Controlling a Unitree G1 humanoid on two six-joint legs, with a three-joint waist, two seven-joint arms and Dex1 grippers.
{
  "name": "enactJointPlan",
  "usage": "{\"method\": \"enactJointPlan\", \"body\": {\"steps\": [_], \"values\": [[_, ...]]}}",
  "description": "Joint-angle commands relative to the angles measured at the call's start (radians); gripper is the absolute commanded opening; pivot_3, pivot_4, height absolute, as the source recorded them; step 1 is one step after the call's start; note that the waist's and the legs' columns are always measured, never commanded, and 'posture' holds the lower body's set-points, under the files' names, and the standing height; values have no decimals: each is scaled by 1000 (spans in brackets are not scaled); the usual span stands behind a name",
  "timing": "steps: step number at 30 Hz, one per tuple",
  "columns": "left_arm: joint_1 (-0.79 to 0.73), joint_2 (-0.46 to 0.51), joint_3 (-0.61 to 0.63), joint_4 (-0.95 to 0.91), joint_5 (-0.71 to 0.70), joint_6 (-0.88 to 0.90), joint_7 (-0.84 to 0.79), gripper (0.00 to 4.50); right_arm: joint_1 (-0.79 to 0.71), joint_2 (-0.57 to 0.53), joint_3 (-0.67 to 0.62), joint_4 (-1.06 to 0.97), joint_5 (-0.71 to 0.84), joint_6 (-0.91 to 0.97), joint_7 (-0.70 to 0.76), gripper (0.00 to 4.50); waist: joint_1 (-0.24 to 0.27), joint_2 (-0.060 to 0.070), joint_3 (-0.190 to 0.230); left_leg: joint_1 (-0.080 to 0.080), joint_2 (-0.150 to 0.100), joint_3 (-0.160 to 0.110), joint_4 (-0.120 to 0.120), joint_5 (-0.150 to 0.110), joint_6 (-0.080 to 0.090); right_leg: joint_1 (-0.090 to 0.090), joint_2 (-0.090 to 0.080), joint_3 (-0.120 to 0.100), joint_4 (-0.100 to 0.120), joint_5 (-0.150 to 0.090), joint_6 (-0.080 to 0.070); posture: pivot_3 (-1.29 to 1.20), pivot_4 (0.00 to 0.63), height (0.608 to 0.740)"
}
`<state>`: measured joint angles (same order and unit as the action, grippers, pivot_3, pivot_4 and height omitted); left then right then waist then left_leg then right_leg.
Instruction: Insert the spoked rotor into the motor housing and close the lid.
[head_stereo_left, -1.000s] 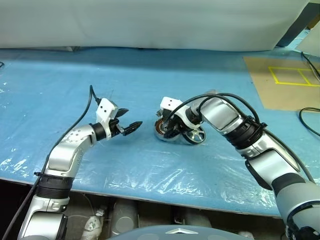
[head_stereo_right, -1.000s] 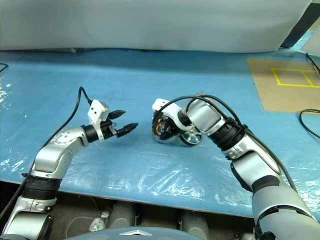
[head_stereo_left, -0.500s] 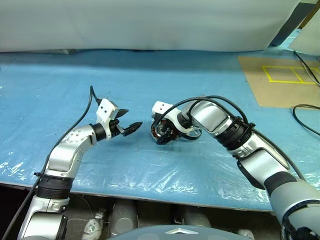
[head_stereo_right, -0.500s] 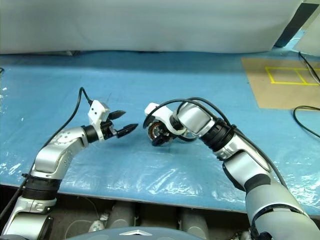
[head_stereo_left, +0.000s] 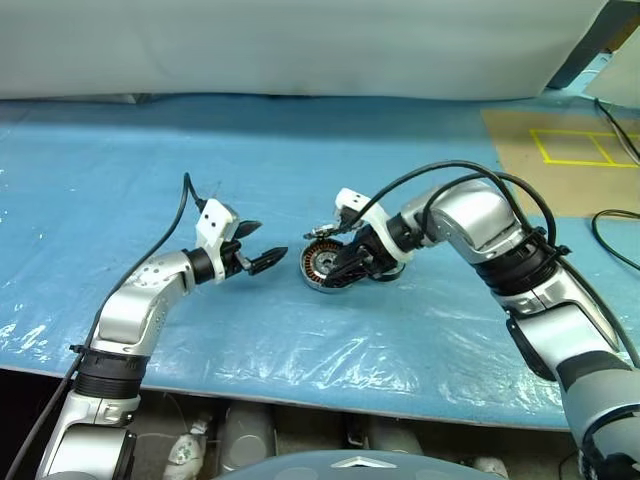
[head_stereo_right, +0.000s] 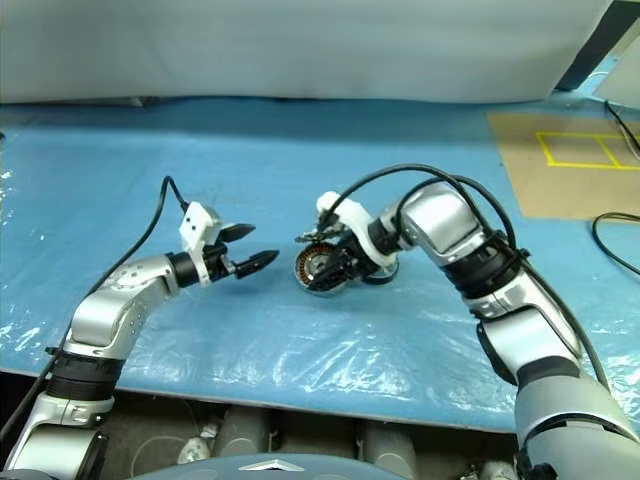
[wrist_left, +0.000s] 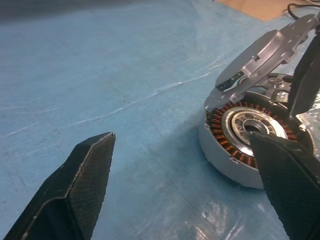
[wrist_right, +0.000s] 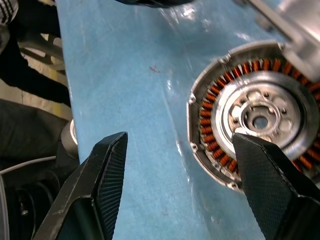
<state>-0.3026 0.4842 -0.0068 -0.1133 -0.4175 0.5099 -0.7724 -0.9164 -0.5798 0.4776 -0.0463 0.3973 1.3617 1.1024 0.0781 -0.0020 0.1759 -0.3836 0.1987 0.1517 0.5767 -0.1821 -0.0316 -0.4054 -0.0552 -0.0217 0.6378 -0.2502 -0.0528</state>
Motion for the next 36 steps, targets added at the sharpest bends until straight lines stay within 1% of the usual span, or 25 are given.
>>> {"method": "enactJointPlan", "body": {"steps": [1, 2, 4, 5, 7, 9, 10, 11, 12, 16, 19, 23, 27, 30, 34, 36], "values": [[7, 9, 11, -55, -31, 16, -17, 4500, 63, -10, -93, -48, 41, -37, -32, 3093, 0, 0, 0, 0, 0, 0, 0, 0, 0, 0, 0, 0, 0, 0, 0, 0, 150, 740], [9, 12, 11, -60, -35, 22, -22, 4500, 88, -13, -106, -53, 41, -51, -43, 2926, 0, 0, 0, 0, 0, 0, 0, 0, 0, 0, 0, 0, 0, 0, 0, 0, 150, 740], [18, 22, 14, -73, -56, 37, -45, 4500, 167, -28, -131, -82, 26, -123, -74, 2336, 2, 0, 0, 0, 0, 0, 0, 0, 0, 0, 0, 0, 0, 0, 0, 0, 150, 740], [23, 28, 16, -80, -67, 46, -56, 4500, 197, -22, -159, -92, 32, -143, -89, 1936, 2, 0, 0, 0, 0, 0, 0, 0, 0, 0, 0, 0, 0, 0, 0, 0, 150, 740], [39, 38, 21, -104, -97, 60, -84, 4500, 241, 8, -268, -126, 97, -172, -91, 1288, 0, 0, 0, 0, 0, 1, 0, 0, 0, 0, 0, 0, -1, 0, 0, 0, 150, 740], [56, 49, 29, -133, -145, 95, -111, 4500, 267, 19, -354, -160, 176, -154, -72, 593, -1, 0, 0, 0, 0, 1, 0, 0, 0, -1, 0, 1, 0, 0, 0, 0, 150, 740], [65, 59, 26, -144, -159, 109, -123, 4500, 283, 24, -379, -174, 199, -152, -73, 225, -1, 0, 0, 0, 0, 1, 0, 0, 0, -1, 0, 1, 0, 0, 0, 0, 150, 740], [72, 69, 19, -152, -163, 117, -133, 4500, 304, 27, -391, -184, 207, -163, -81, 9, 0, 0, 0, 0, 0, 1, 0, 0, 0, -1, 0, 1, 0, 0, 0, 0, 150, 740], [76, 77, 12, -156, -162, 120, -141, 4500, 323, 36, -404, -189, 205, -184, -101, 9, 0, 0, 0, 0, 0, 1, 0, 0, 0, 0, 0, 1, 0, 0, 0, 0, 150, 740], [59, 67, -5, -151, -166, 121, -143, 4500, 337, 93, -478, -169, 252, -157, -169, 9, 0, 1, 0, 2, 0, 2, 0, 0, 1, 2, 0, 1, -1, -1, 0, 0, 150, 740], [36, 53, -46, -126, -129, 93, -148, 4500, 354, 84, -441, -171, 238, -187, -174, 9, 0, 1, 0, 2, -1, 1, 0, 0, 1, 2, 0, 1, -2, -1, 0, 0, 150, 740], [-2, 9, -96, -95, -107, 61, -156, 4500, 377, 103, -402, -145, 210, -225, -213, 9, 1, 1, 0, 3, 0, 2, 0, 0, 1, 2, 0, 1, -3, -1, 0, 0, 150, 740], [-21, -7, -119, -62, -81, 38, -159, 4500, 389, 118, -391, -132, 208, -238, -244, 9, -1, 1, 0, 1, -1, 1, 0, 0, 1, 2, 0, 1, -4, -1, 0, 0, 150, 740], [-24, -1, -116, -54, -94, 49, -182, 3879, 402, 129, -398, -131, 216, -227, -266, 0, -4, 1, 0, 2, -1, 1, -1, 0, 0, 2, 0, 1, -4, 0, 0, 0, 150, 740], [-32, 4, -144, -50, -63, 44, -187, 2547, 405, 130, -393, -122, 211, -244, -276, 0, -4, 1, 0, 1, -1, 1, -1, 0, 0, 2, 0, 1, -5, 0, 0, 0, 150, 740], [-43, -9, -158, -45, -51, 37, -184, 1883, 408, 131, -388, -110, 202, -256, -282, 0, -4, 1, 0, 1, -1, 1, -1, 0, 0, 2, 0, 1, -5, 0, 0, 0, 150, 740]]}}
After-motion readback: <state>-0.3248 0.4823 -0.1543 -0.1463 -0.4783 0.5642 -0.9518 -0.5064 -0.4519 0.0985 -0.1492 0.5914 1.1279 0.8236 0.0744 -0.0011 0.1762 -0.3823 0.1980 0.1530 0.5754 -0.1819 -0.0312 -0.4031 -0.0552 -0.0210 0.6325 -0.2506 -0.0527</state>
